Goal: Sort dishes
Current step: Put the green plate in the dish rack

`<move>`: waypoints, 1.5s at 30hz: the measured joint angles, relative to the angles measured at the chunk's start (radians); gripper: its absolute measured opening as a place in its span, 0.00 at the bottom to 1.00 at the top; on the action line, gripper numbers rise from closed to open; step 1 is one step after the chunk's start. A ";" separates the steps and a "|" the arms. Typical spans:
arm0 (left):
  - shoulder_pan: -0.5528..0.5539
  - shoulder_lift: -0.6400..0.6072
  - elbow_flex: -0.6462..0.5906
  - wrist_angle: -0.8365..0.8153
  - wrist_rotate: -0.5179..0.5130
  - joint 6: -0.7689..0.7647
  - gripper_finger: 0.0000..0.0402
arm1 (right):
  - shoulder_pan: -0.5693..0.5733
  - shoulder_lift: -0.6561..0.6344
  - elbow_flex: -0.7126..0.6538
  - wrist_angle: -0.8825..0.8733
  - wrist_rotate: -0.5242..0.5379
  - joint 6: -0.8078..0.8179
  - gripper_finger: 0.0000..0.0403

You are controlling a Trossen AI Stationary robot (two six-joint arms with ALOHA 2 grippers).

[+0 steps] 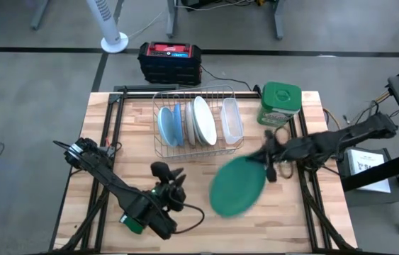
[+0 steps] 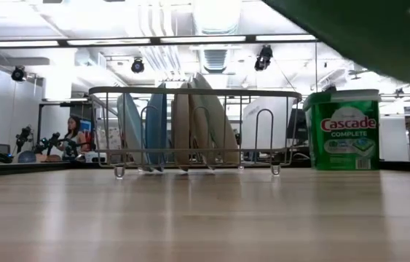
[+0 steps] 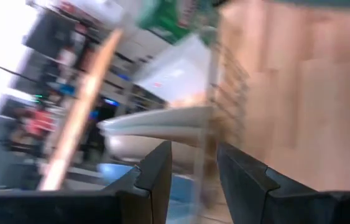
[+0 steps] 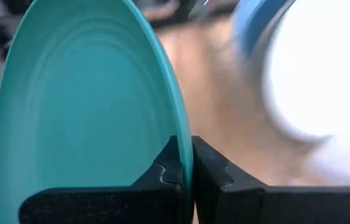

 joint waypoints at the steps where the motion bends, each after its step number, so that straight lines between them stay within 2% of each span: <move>1: 0.000 0.000 0.001 -0.017 -0.031 -0.009 0.29 | 0.000 -0.022 0.022 -0.012 0.056 -0.065 0.00; 3: 0.000 0.000 0.001 -0.053 -0.065 -0.030 0.29 | -0.001 -0.058 0.063 -0.018 0.156 -0.163 0.00; 9: 0.001 0.000 -0.002 -0.145 -0.074 -0.100 0.29 | -0.016 -0.086 0.195 0.013 0.431 -0.478 0.00; 12: 0.001 0.000 -0.003 -0.209 -0.095 -0.144 0.29 | -0.051 -0.080 0.242 0.088 0.499 -0.623 0.00; 16: 0.006 -0.008 -0.021 -0.250 -0.105 -0.166 0.29 | -0.155 -0.054 0.298 0.158 0.499 -0.754 0.00; 19: 0.012 -0.016 -0.043 -0.251 -0.146 -0.162 0.29 | -0.282 -0.012 0.346 0.173 0.423 -0.797 0.00; 25: 0.042 -0.034 -0.126 -0.251 -0.168 -0.157 0.29 | -0.573 0.137 0.430 0.170 0.106 -0.770 0.00; 30: 0.076 -0.064 -0.234 -0.251 -0.183 -0.164 0.29 | -0.739 0.279 0.514 0.212 0.014 -0.816 0.00; 33: 0.093 -0.086 -0.287 -0.251 -0.190 -0.164 0.29 | -0.796 0.359 0.574 0.249 -0.084 -0.926 0.00; 39: 0.117 -0.153 -0.369 -0.251 -0.199 -0.216 0.29 | -0.880 0.492 0.707 0.287 -0.255 -0.985 0.00; 42: 0.121 -0.183 -0.397 -0.251 -0.200 -0.275 0.29 | -0.902 0.529 0.744 0.259 -0.383 -1.181 0.00; 45: 0.124 -0.195 -0.414 -0.251 -0.198 -0.377 0.29 | -0.922 0.543 0.766 0.261 -0.441 -1.299 0.00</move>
